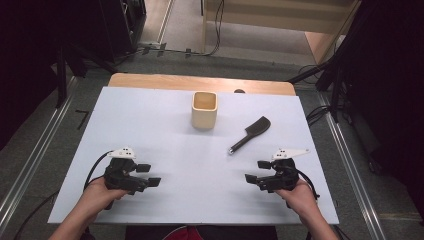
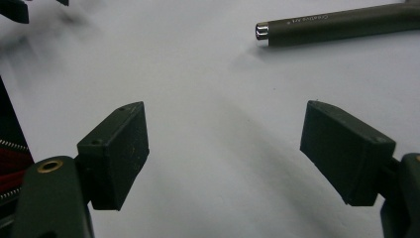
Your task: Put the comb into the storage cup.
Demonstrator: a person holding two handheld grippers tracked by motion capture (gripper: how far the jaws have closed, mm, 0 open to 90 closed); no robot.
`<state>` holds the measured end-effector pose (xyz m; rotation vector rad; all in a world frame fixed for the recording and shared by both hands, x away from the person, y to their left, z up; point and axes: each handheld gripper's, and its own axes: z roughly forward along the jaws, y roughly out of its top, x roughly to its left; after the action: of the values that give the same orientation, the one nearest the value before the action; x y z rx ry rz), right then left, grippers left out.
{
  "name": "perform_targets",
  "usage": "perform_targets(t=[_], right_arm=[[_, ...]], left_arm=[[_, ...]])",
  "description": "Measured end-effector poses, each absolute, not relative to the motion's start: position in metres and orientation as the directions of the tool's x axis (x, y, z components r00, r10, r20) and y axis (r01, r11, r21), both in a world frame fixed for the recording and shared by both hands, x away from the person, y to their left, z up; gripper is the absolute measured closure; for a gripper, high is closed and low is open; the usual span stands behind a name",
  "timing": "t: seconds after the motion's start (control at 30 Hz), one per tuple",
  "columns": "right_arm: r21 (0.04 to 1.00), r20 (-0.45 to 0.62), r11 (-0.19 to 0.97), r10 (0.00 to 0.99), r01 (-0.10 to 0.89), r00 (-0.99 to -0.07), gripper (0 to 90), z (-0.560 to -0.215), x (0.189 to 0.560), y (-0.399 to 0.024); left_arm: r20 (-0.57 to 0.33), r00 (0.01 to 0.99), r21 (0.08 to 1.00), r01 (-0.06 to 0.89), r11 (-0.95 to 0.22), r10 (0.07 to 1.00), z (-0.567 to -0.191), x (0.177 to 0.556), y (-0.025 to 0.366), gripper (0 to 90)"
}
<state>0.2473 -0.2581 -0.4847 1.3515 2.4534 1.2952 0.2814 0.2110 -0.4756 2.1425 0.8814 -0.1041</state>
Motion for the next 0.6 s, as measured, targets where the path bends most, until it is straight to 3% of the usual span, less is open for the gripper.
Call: perform_targets(t=[0.6], right_arm=[[0.657, 0.320, 0.314, 0.706, 0.685, -0.631, 18.7, -0.4892, 0.2501, -0.2542]], left_arm=[[-0.336, 0.756, 0.629, 0.625, -0.463, 0.562, -0.4787, 0.2847, 0.2098, 27.9]])
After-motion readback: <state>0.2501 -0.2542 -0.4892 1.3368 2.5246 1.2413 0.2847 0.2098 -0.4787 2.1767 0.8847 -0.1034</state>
